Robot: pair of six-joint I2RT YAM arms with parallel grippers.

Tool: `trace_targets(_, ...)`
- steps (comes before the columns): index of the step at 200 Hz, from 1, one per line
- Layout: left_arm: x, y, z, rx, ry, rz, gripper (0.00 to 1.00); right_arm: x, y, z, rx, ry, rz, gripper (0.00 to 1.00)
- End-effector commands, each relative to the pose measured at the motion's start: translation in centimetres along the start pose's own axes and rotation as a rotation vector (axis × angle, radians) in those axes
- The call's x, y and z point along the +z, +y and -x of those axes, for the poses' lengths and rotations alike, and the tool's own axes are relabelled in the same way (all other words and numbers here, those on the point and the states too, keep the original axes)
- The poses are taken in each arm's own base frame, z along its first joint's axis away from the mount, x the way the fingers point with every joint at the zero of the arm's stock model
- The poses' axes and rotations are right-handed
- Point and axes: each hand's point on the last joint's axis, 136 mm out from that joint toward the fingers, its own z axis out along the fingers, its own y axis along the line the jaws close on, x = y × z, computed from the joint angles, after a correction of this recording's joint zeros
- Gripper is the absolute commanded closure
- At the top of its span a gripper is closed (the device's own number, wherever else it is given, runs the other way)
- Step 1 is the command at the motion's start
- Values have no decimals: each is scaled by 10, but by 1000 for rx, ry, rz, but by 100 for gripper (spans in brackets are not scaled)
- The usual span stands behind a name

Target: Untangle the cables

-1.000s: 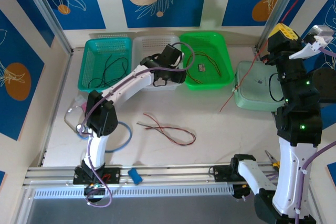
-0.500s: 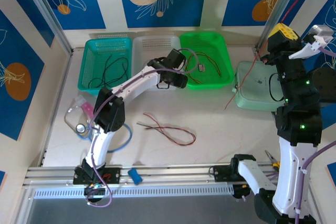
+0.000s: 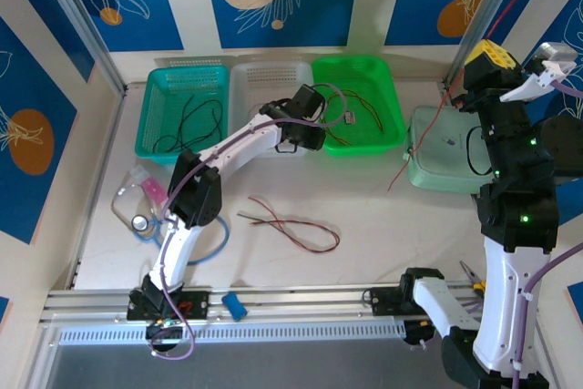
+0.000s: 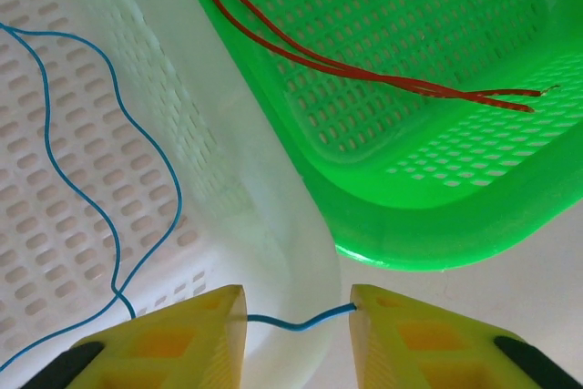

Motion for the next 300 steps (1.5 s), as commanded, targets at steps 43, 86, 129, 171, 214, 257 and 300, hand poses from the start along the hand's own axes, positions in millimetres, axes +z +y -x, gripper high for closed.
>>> trace_targets(43, -3, 4, 11, -3, -28, 0, 75, -2, 5, 18, -19, -50, 10, 100)
trace_targets(86, 2, 19, 10, -23, -16, 27, 89, -2, 6, 19, -27, -51, 9, 100)
trace_targets(129, 7, 51, 8, -56, 0, 89, 97, -3, 6, 20, -32, -52, 8, 100)
trace_targets(171, 24, 76, 0, -94, 40, 110, 98, -3, 6, 19, -22, -49, 11, 100)
trace_targets(214, 53, 92, -17, -113, 120, 110, 99, -3, 7, 19, -18, -47, 16, 100)
trace_targets(257, 54, 99, -23, -126, 143, 115, 73, -2, 9, 16, -3, -35, 28, 100)
trace_targets(300, 7, 102, 18, -114, 9, 129, 45, 6, 12, 10, 20, -18, 50, 100)
